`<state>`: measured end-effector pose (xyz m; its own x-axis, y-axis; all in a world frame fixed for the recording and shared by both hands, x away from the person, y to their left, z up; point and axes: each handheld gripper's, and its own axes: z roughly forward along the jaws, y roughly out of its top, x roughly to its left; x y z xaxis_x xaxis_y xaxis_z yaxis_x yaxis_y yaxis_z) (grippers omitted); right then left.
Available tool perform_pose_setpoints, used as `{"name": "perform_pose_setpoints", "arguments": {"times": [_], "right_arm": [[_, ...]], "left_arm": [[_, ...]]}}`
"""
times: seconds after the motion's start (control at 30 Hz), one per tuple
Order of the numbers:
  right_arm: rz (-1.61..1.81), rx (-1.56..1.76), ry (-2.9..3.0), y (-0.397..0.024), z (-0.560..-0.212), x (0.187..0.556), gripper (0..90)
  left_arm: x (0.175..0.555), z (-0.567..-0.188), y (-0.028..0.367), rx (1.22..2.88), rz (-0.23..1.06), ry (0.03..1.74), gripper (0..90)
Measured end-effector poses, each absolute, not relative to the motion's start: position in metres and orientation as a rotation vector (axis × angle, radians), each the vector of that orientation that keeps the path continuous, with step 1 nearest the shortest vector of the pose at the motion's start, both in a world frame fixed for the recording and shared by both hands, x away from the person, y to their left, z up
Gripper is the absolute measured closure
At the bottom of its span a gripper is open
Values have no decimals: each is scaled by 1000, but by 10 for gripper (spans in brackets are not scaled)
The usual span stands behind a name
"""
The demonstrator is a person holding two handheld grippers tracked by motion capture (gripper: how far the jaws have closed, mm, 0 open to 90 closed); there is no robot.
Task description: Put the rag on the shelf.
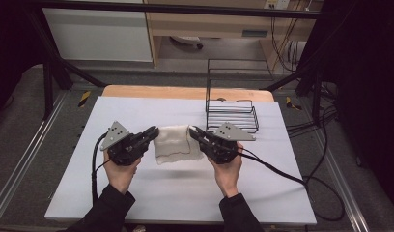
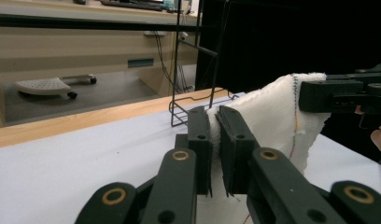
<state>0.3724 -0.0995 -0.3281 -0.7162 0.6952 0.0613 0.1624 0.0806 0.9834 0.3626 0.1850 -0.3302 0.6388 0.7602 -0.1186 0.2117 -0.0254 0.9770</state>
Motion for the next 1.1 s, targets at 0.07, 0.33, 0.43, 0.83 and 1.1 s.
{"name": "perform_pose_setpoints", "arguments": {"times": [0.07,0.33,0.43,0.83,1.1], "right_arm": [[1673,841,1930,-102,-325,372,831],[1672,839,1890,-110,-314,370,832],[1672,833,1864,-112,-310,370,832],[1671,832,1785,-129,-294,368,832],[1670,838,1732,-141,-283,368,832]], "left_arm": [[363,-328,182,1568,530,826,832],[367,-317,173,1537,539,809,832],[369,-314,169,1525,543,799,832],[377,-297,151,1493,539,759,832],[384,-283,136,1474,539,730,831]]}}
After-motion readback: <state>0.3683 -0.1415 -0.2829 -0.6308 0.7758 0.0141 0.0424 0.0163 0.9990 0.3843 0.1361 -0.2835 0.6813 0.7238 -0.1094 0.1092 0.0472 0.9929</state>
